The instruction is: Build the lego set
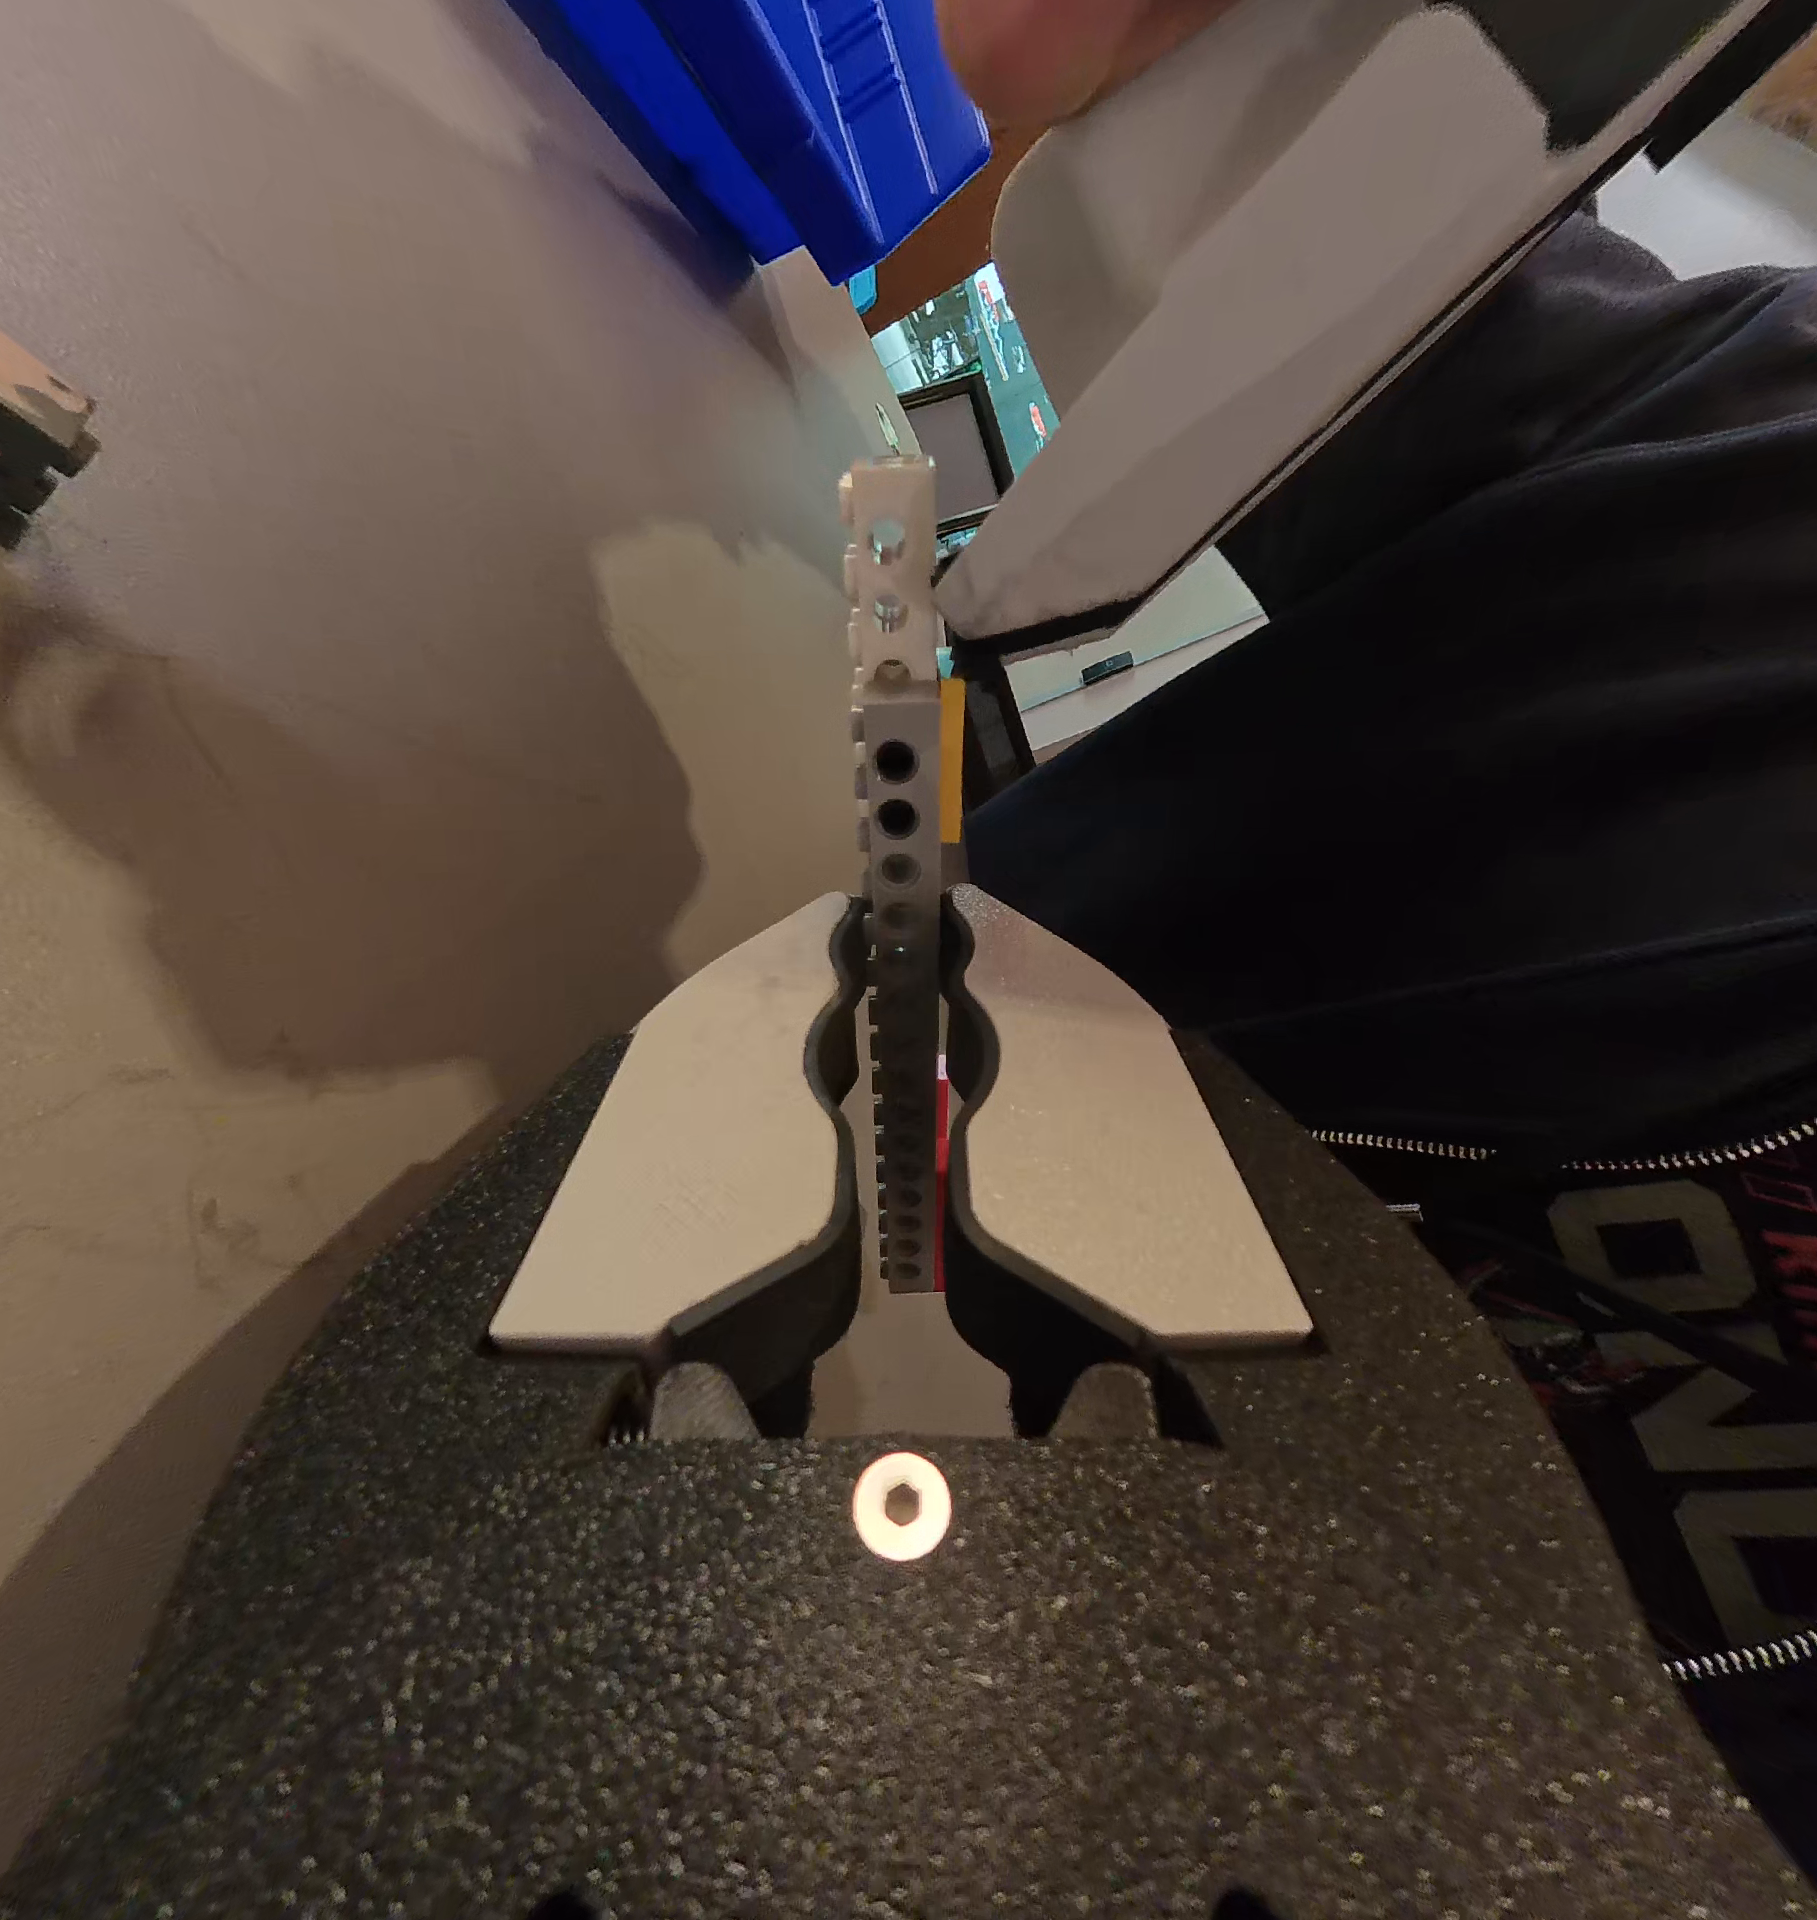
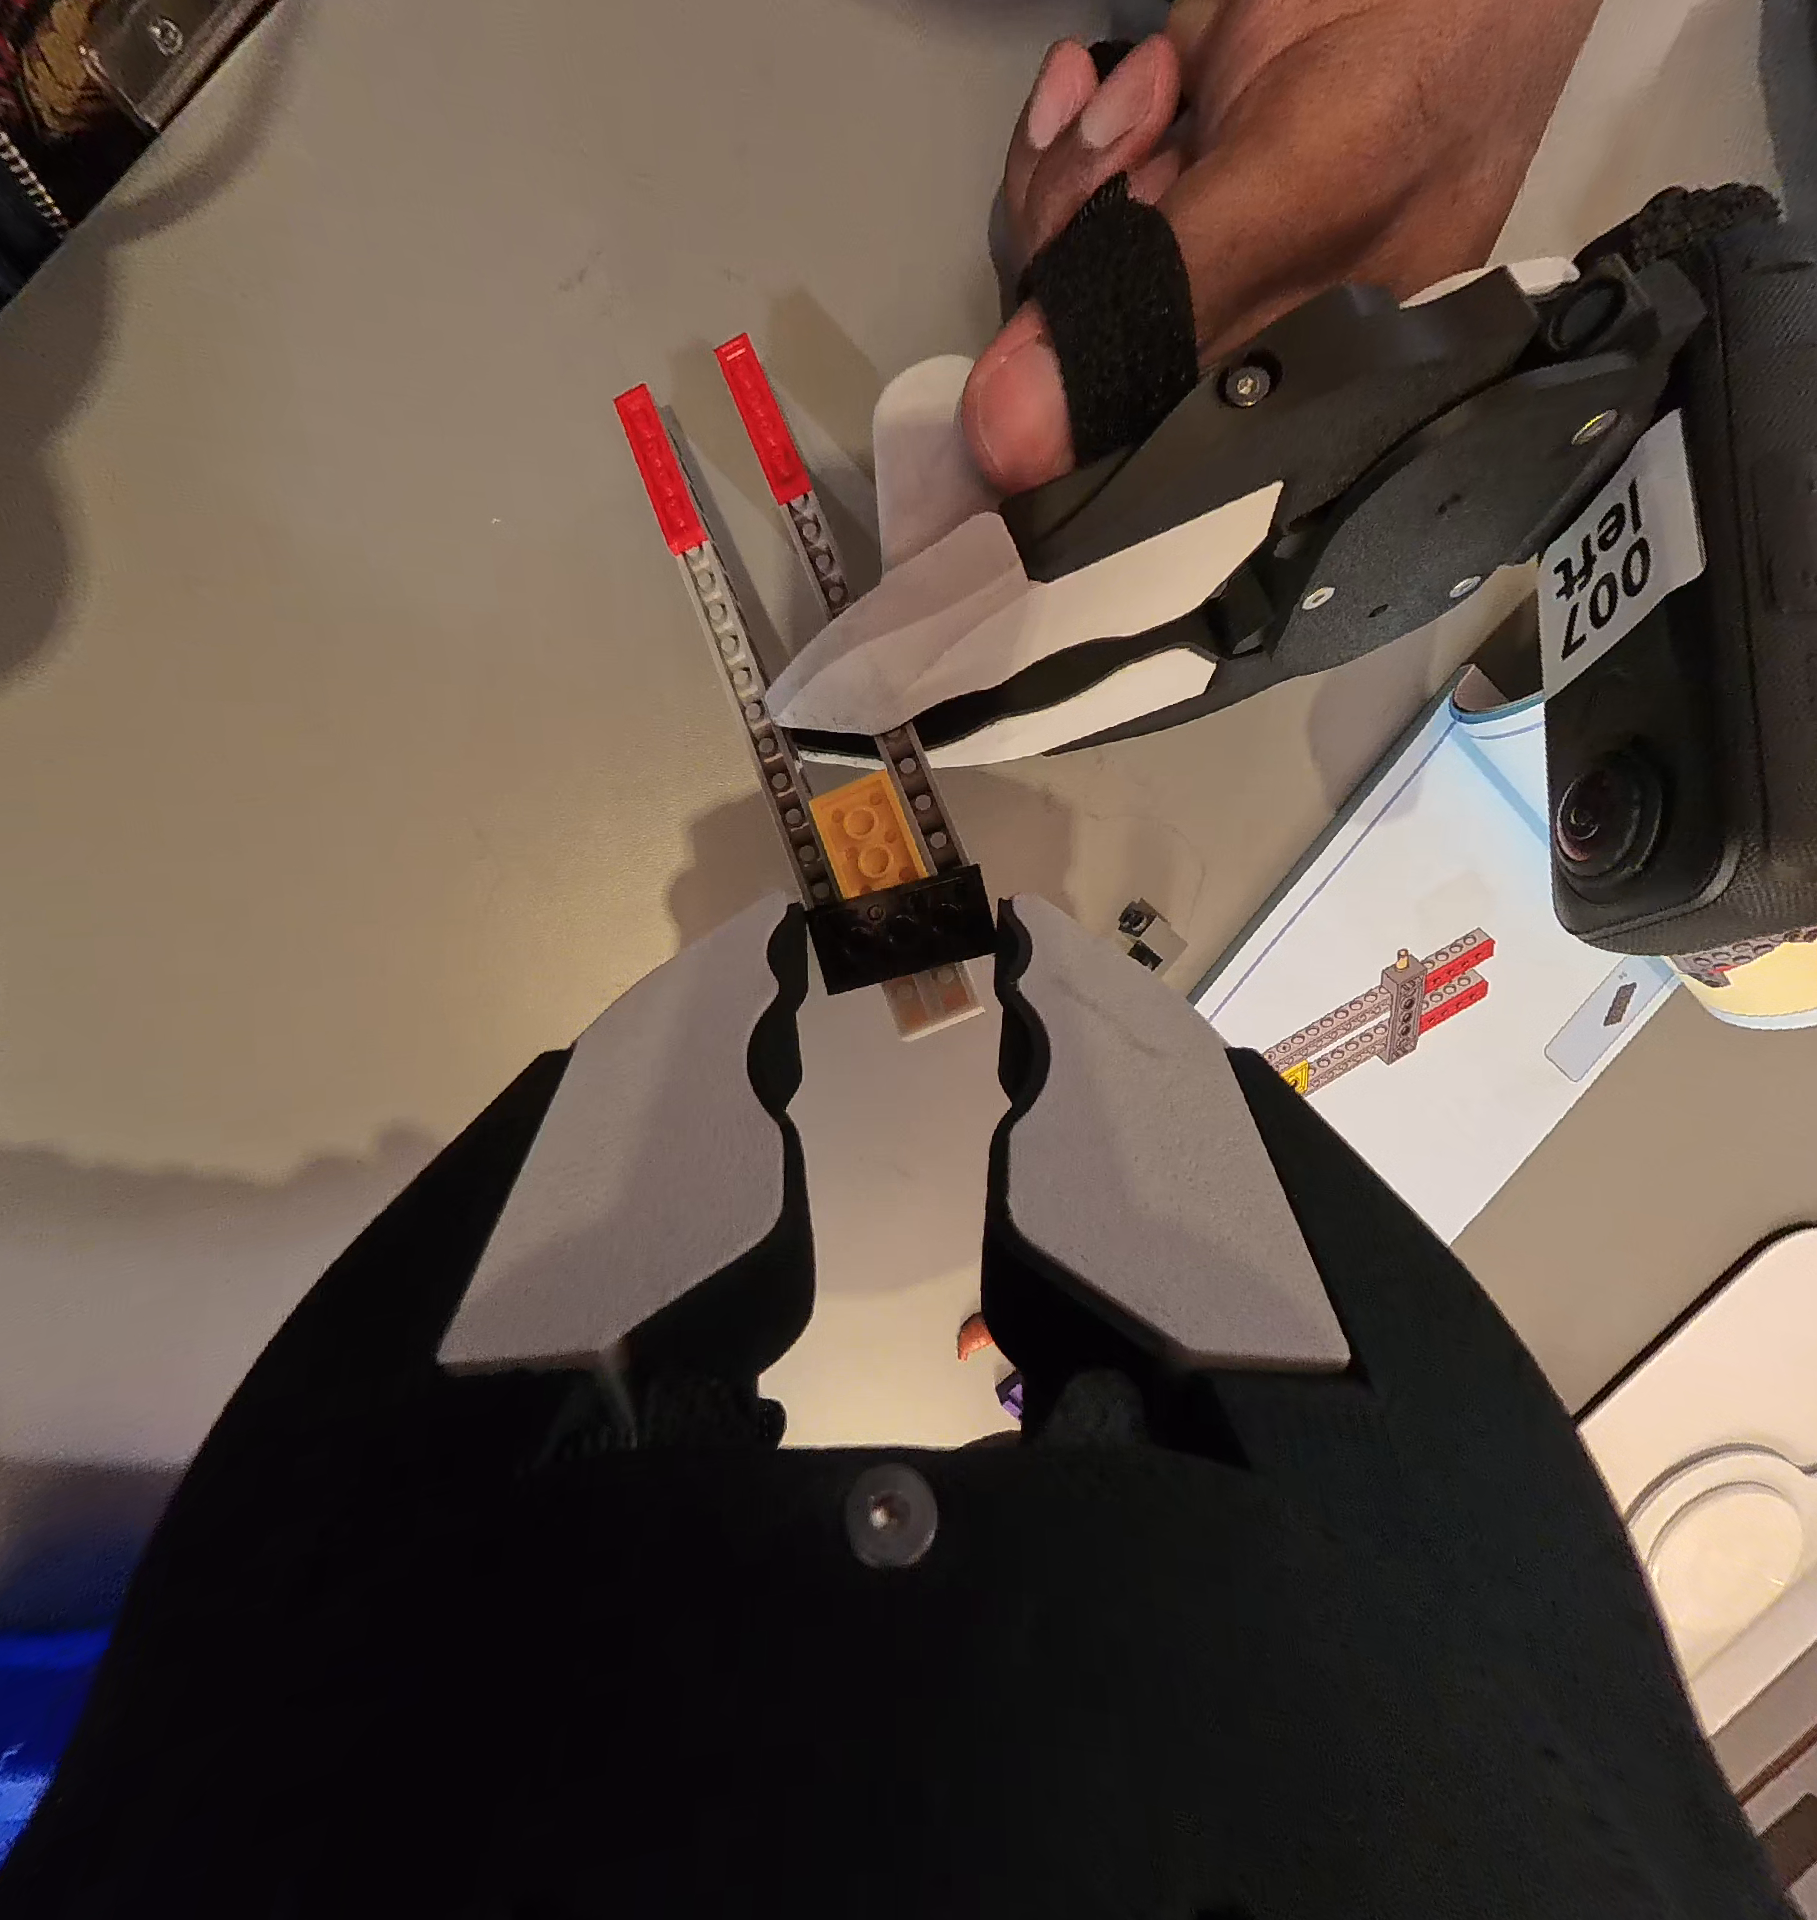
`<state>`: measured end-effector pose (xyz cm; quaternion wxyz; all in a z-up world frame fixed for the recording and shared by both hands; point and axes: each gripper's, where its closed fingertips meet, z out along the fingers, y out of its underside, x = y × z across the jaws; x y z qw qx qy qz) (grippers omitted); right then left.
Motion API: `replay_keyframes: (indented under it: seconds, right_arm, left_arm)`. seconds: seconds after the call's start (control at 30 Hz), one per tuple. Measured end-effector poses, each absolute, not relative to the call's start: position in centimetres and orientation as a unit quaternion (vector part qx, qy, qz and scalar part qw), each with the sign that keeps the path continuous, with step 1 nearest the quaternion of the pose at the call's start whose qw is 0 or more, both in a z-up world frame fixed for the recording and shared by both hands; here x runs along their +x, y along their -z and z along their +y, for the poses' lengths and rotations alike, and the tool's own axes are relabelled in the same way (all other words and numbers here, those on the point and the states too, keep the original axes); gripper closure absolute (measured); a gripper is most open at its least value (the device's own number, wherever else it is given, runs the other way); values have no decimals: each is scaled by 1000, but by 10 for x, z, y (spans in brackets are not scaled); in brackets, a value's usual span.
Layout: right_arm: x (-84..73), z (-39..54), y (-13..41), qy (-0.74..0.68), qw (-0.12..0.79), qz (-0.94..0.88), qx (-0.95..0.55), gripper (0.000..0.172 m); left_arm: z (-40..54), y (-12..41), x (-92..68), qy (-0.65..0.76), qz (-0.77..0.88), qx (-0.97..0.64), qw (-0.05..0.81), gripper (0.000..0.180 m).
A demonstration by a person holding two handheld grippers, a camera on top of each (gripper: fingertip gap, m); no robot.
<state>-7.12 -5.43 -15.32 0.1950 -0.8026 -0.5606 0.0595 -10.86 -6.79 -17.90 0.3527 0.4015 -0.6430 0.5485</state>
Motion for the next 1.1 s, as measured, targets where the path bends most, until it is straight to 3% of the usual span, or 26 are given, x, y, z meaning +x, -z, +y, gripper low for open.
replay_keyframes:
  seconds: [0.73, 1.0, 1.1]
  right_arm:
    - [-70, -54, 156, -45, 174, -584, -791, 136]
    - [-71, -51, 154, -45, 182, -580, -793, 130]
    - [-67, -48, 151, -38, 191, -555, -809, 120]
  left_arm:
    - [-68, 179, -108, -548, -643, 403, 353, 168]
    - [-68, 179, -108, -549, -642, 403, 353, 168]
    - [-67, 179, -107, -551, -639, 404, 353, 168]
